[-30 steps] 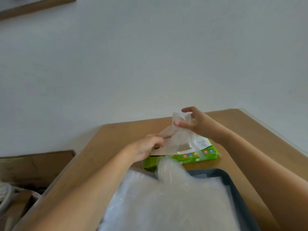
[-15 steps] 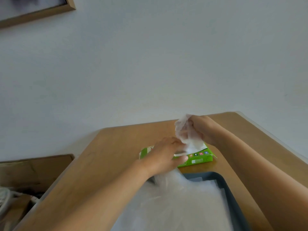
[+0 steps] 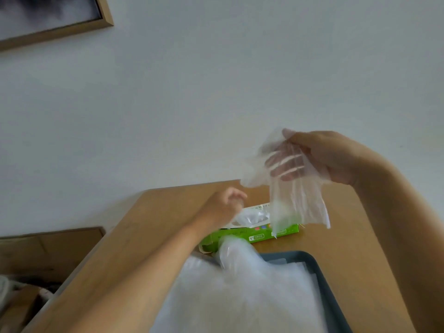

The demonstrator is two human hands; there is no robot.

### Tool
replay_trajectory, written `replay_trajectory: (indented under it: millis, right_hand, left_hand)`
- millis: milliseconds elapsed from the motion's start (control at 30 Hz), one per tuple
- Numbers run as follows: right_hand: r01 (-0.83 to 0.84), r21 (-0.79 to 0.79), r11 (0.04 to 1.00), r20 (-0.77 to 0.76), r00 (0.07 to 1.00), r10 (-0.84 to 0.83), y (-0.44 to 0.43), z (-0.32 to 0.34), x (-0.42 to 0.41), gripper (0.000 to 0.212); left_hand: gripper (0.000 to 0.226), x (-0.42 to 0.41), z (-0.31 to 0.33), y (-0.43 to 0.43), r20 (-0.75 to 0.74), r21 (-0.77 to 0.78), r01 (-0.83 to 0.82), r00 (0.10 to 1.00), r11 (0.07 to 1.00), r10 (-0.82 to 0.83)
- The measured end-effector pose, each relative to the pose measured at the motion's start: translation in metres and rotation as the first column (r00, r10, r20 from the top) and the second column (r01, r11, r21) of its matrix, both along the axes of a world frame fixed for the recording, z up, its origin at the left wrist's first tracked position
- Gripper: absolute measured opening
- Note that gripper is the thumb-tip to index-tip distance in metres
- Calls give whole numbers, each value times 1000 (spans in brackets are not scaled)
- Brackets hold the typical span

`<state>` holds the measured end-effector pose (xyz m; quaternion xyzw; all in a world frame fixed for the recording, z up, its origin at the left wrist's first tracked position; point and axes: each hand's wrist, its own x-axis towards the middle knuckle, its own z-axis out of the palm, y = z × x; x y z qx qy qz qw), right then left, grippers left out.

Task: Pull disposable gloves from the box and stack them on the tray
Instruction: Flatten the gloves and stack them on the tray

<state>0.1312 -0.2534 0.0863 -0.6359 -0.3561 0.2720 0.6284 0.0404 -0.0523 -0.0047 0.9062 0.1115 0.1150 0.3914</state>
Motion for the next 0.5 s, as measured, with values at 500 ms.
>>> replay_trajectory:
  millis: [500]
  right_hand:
    - [215, -482, 849, 631, 757, 167, -15, 24, -95, 16]
  left_hand:
    - [21, -107, 56, -54, -2, -325, 406, 903, 854, -430]
